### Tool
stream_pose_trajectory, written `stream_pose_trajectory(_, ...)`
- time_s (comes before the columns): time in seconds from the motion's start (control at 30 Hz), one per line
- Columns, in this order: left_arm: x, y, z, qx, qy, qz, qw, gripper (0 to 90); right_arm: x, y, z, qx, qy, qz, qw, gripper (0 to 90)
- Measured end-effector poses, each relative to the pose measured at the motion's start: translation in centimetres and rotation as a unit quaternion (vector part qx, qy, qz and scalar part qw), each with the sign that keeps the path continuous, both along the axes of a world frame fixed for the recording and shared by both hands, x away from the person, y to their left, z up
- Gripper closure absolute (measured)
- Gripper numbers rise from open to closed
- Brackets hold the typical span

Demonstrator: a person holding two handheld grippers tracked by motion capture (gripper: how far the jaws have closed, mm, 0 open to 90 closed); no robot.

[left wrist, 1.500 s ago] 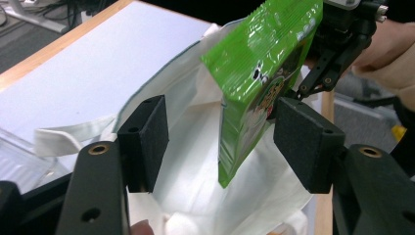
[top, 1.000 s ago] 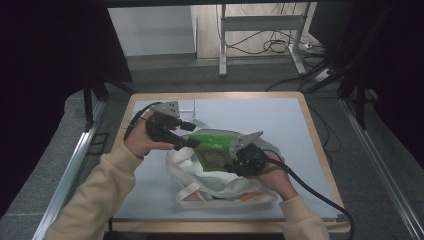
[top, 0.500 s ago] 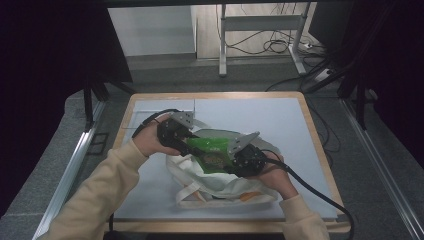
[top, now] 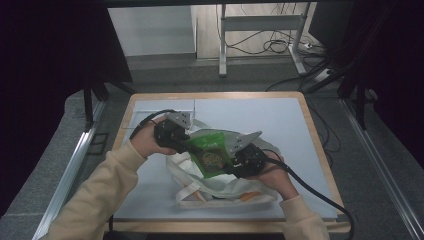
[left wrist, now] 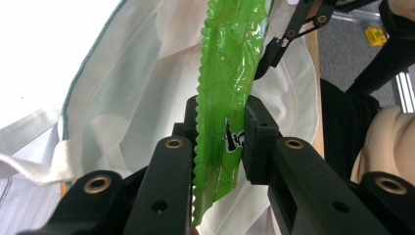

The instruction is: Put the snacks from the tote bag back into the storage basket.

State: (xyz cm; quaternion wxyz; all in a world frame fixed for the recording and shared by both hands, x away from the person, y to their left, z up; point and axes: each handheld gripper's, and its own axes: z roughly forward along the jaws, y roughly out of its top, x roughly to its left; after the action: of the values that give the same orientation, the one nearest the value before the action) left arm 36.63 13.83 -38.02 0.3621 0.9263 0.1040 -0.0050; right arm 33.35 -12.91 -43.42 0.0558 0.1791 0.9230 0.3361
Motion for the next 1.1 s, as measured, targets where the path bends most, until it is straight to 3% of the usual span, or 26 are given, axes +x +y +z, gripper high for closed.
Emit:
stream_pose_trajectory(0.17,0.2,1.4,0.2,-0.018,0.009,0.017,0.9996,76.9,-0.2,-0.9,1.1,0.044,-0.016,-0.024,0.9986,48.6)
stream_pose_trajectory(0.4,0.1,3.4,0.8,-0.034,0.001,0.045,0.9984,77.0,-1.3,-2.4,2.4,0.093,-0.048,-0.053,0.9931,38.0)
stream_pose_trajectory(0.77,-0.3,5.3,2.3,-0.054,-0.012,0.066,0.9963,77.1,-3.4,-3.0,3.5,0.111,-0.066,-0.067,0.9894,33.9)
stream_pose_trajectory(0.87,-0.3,5.4,2.6,-0.057,-0.014,0.07,0.9958,77.1,-3.4,-3.5,4.1,0.122,-0.074,-0.071,0.9872,34.0)
stream_pose_trajectory(1.1,-0.1,5.5,2.6,-0.061,-0.009,0.073,0.9955,77.2,-3.5,-4.3,4.5,0.125,-0.074,-0.074,0.9867,33.9)
